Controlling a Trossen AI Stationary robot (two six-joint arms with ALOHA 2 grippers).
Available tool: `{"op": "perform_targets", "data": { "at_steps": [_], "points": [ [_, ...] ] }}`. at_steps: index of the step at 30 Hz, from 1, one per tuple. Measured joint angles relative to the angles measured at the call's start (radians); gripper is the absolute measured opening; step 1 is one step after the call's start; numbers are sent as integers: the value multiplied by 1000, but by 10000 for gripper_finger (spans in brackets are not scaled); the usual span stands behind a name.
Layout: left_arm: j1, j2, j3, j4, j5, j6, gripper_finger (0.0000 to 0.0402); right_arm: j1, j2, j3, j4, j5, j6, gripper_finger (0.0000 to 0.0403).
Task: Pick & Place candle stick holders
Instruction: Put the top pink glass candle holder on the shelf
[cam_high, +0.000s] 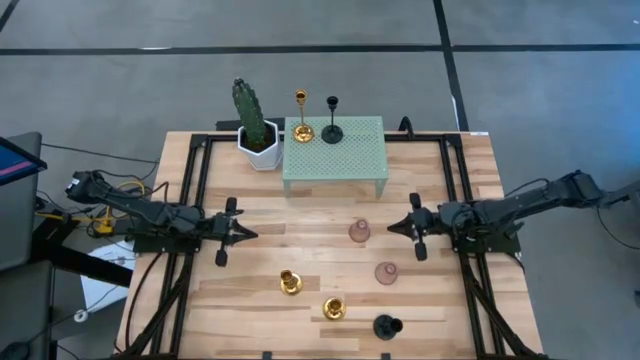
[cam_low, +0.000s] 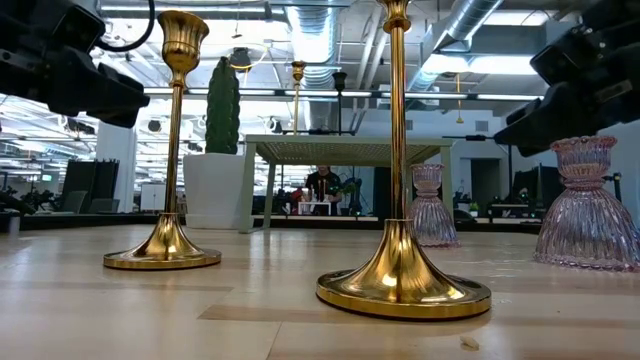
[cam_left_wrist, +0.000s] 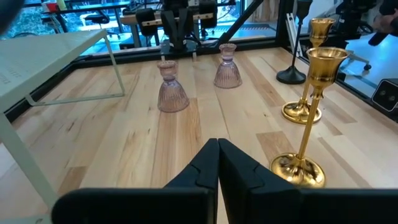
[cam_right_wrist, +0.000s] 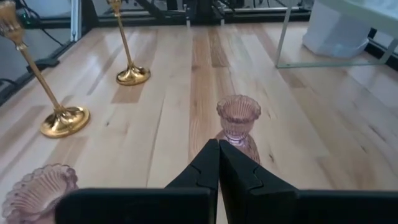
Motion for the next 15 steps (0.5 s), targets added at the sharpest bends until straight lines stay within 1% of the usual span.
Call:
{"op": "perform_targets", "data": {
  "at_steps": [3, 10, 15],
  "points": [
    [0, 0, 0, 1, 0, 0, 8, 0, 50, 0, 48, 0, -13, 0],
    [0, 0, 0, 7, 0, 0, 8, 0, 163, 0, 67, 7, -6, 0],
    [0, 0, 0, 7, 0, 0, 8, 0, 258, 0, 155, 12, -2, 4]
  ]
}}
